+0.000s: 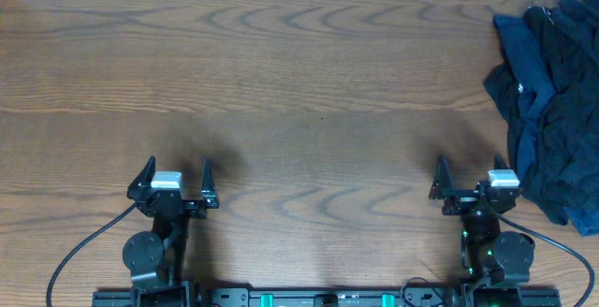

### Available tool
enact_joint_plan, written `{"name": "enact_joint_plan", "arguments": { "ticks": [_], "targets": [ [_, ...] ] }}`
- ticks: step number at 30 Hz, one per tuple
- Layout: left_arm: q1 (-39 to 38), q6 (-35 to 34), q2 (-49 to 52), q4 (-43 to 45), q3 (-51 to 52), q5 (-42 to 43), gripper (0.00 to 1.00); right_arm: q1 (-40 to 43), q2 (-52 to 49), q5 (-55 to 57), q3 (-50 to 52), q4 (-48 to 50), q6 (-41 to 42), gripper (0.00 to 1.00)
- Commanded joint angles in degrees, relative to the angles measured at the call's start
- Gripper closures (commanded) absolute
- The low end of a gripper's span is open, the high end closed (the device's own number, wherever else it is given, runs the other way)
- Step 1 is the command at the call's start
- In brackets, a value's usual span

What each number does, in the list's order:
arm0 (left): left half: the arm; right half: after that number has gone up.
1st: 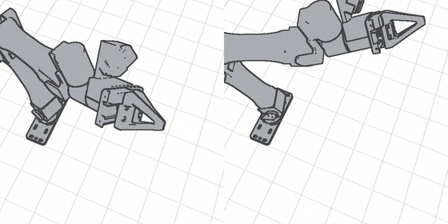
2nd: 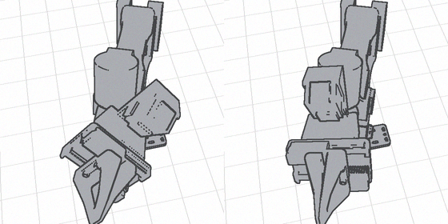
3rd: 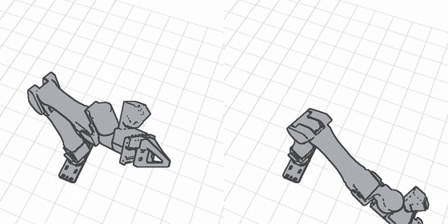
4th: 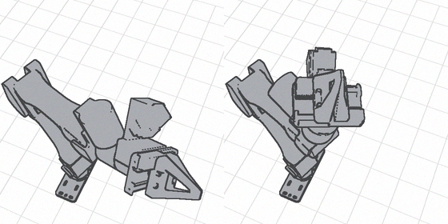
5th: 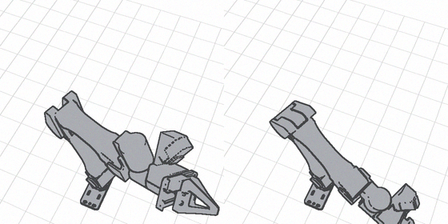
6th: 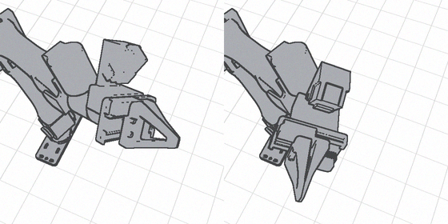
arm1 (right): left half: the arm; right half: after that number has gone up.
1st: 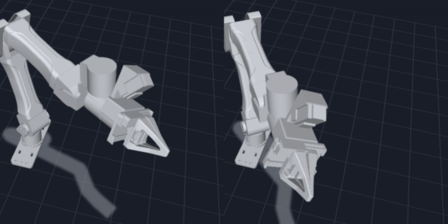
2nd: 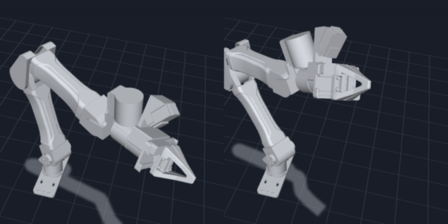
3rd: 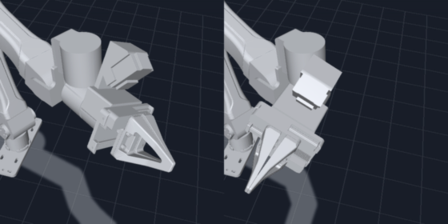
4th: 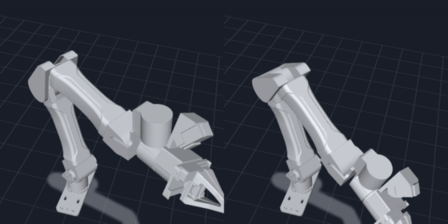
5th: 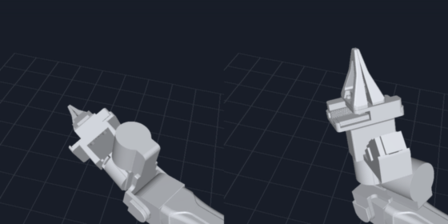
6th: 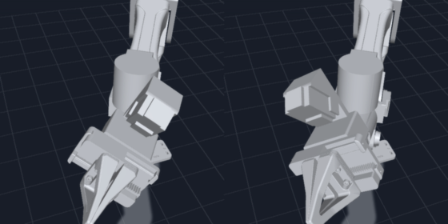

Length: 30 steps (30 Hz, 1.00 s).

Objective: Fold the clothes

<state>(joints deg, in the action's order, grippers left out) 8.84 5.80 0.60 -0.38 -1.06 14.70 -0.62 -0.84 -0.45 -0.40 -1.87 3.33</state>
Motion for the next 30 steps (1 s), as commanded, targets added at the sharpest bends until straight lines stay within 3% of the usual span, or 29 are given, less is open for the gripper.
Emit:
{"name": "enact_joint_plan", "arguments": {
  "ticks": [1,7,15,23,27,30],
  "targets": [
    [0.2,-0.5,-0.4,-2.2,0.8,1.8,0.02,-0.5,0.2,-2.8,0.1,1.5,4.3,0.01],
    [0.2,-0.5,-0.4,-2.2,0.8,1.8,0.02,-0.5,0.2,-8.2,-3.0,2.8,5.0,0.01],
    [0.2,-0.5,-0.4,-2.2,0.8,1.8,0.02,-0.5,-6.2,-4.7,-17.1,2.8,4.1,0.01],
    [0.2,-0.5,-0.4,-2.2,0.8,1.8,0.02,-0.5,-31.8,-4.7,-37.2,5.8,1.7,0.01],
    [0.2,-0.5,-0.4,-2.2,0.8,1.8,0.02,-0.1,-46.6,-4.7,-52.0,-2.3,1.7,0.01],
    [0.2,-0.5,-0.4,-2.2,0.8,1.8,0.02,1.7,-57.0,-4.7,-64.9,-13.8,1.7,0.01]
  ]
}}
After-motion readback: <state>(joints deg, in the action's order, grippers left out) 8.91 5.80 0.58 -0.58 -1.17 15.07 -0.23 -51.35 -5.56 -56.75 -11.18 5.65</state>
